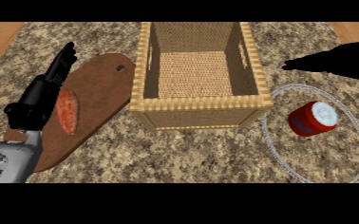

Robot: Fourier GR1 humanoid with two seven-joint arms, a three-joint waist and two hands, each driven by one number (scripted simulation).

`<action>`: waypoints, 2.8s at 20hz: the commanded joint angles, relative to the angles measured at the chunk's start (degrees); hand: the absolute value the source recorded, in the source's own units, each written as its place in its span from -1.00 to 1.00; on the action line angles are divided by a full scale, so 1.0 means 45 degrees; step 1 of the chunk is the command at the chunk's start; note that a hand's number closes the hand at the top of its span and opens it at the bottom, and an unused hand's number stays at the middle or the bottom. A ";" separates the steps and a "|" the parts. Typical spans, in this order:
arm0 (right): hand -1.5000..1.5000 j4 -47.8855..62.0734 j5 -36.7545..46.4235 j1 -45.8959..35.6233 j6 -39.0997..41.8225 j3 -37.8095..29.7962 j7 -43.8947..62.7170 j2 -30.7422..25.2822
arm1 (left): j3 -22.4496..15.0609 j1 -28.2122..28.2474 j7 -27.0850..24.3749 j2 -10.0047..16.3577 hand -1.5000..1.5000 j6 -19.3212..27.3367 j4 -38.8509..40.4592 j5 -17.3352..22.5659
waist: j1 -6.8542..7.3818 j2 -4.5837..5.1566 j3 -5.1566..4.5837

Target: Pick the can from the placemat and place it in the basket

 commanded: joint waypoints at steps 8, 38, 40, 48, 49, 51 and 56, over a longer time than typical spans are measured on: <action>-1.00 0.1192 0.4414 0.1245 -0.1360 0.1319 -0.2865 0.0809 | 0.0291 0.0028 0.0481 -0.0567 0.00 -0.0160 -0.0540 -0.0686 | -0.0104 -0.0043 -0.0003; -1.00 0.4542 0.9542 0.2910 -0.4594 -0.0231 -0.7116 0.2659 | 0.1765 -0.0018 -0.0135 -0.1696 0.00 -0.1653 0.0154 -0.1782 | -0.0122 -0.0035 -0.0007; -1.00 0.5031 0.9523 0.3117 -0.4866 -0.0392 -0.7996 0.1936 | 0.1879 -0.0257 0.0468 -0.1547 0.00 -0.1718 -0.0215 -0.1731 | -0.0121 -0.0034 -0.0003; -1.00 0.4546 1.0429 0.3012 -0.4295 -0.0576 -0.6278 0.3988 | 0.1711 0.0267 0.0030 -0.2321 0.00 -0.1596 -0.0110 -0.2424 | -0.0161 -0.0056 -0.0010; -1.00 0.5600 1.0772 0.3083 -0.5245 -0.0565 -0.7169 0.3622 | 0.2504 0.0885 -0.0313 -0.1600 0.00 -0.2392 -0.0545 -0.1684 | -0.0096 -0.0048 -0.0007; -1.00 0.5623 1.0695 0.2871 -0.4694 -0.0870 -0.7774 0.2935 | 0.2044 0.0055 0.0520 -0.2084 0.00 -0.1857 -0.0652 -0.2213 | -0.0145 -0.0049 -0.0007; 1.00 0.6685 1.1023 0.3115 -0.6026 -0.0578 -0.7915 0.3896 | 0.1899 0.0080 0.0852 -0.2388 0.00 -0.1761 -0.0980 -0.2338 | -0.0066 -0.0031 0.0001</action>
